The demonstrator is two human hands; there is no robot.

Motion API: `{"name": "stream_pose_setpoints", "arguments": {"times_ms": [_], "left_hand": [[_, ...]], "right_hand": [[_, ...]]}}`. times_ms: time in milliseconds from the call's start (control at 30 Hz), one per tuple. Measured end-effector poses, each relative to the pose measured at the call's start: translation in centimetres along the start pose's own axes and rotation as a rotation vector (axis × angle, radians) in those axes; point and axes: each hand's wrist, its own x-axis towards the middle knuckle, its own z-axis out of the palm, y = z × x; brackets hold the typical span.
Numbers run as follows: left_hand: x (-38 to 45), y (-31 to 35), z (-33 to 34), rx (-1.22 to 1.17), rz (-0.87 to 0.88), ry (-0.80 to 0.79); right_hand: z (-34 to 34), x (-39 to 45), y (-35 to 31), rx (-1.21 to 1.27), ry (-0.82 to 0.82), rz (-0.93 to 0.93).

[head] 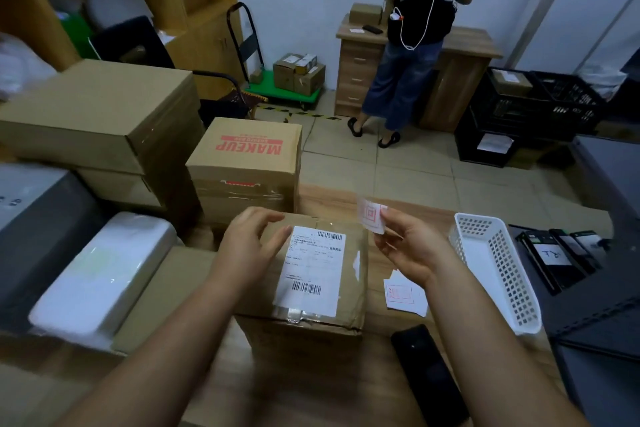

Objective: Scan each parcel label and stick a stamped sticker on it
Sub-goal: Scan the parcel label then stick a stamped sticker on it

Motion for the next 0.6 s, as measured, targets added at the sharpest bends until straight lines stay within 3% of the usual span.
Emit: {"name": "stream_pose_setpoints", "arguments": {"times_ms": [400,600], "left_hand": [[-1.0,-2.6,-1.0,-0.066,-0.151,-0.135],[-1.7,-3.1,-2.0,-0.437,-0.359,-0.288]], "right_hand": [[2.0,-1.2,3.7,-0.294,-0.123,-0.035],[4.4,-2.3,6.0,-0.304,-0.068,-0.057]]}}
